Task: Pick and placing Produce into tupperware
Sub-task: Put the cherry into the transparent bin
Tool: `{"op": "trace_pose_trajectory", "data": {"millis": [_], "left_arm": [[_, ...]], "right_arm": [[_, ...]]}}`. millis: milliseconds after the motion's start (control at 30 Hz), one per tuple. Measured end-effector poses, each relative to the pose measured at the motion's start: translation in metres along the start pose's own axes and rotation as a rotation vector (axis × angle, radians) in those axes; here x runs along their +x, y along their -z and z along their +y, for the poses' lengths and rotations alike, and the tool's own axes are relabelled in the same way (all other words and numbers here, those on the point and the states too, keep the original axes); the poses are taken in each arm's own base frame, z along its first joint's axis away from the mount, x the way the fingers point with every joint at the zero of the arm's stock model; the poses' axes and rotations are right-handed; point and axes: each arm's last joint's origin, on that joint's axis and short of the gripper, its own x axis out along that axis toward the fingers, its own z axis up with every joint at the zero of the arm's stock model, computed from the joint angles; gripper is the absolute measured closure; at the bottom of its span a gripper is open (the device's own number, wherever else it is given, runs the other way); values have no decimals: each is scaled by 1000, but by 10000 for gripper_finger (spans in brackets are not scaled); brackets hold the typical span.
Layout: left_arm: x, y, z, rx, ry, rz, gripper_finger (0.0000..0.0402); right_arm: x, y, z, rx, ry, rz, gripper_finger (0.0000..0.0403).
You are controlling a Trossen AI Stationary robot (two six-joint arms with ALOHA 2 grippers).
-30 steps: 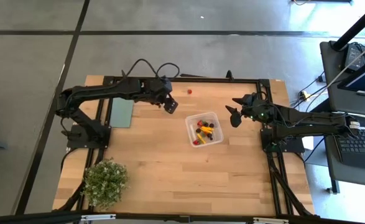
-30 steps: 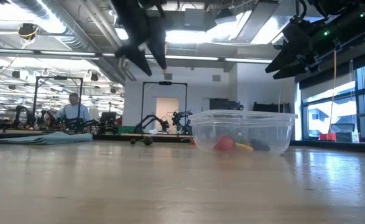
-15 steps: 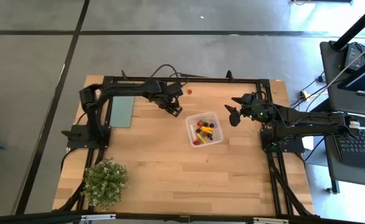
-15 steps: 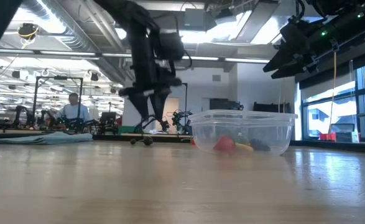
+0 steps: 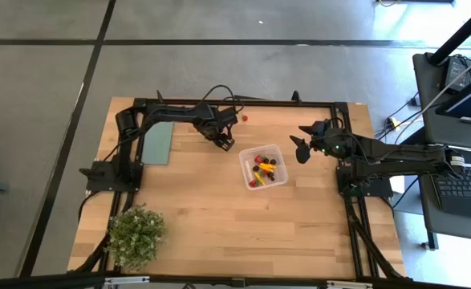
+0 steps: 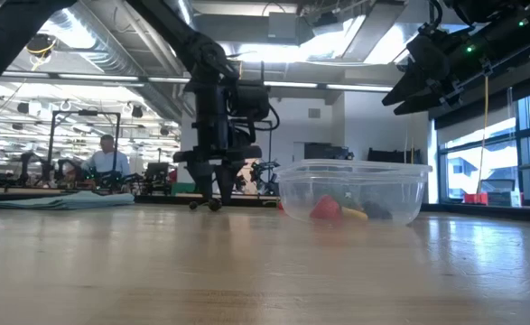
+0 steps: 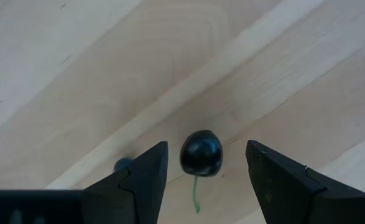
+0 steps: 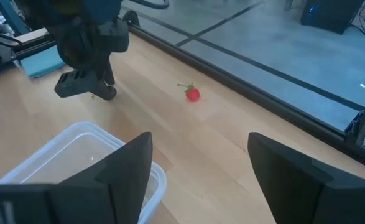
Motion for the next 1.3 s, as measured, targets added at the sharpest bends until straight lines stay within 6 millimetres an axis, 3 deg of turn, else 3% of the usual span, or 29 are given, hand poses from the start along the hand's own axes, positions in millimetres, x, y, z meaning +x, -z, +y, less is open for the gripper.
{"op": "trace_pose_trajectory", "data": {"millis": [633, 1300], "left_arm": [[4, 1, 1, 16, -5, 23, 197], [15, 1, -1, 34, 2, 43, 279]], "right_arm": [[0, 0, 0, 2, 0, 2, 137], [0, 0, 0, 5, 1, 2, 137]]}}
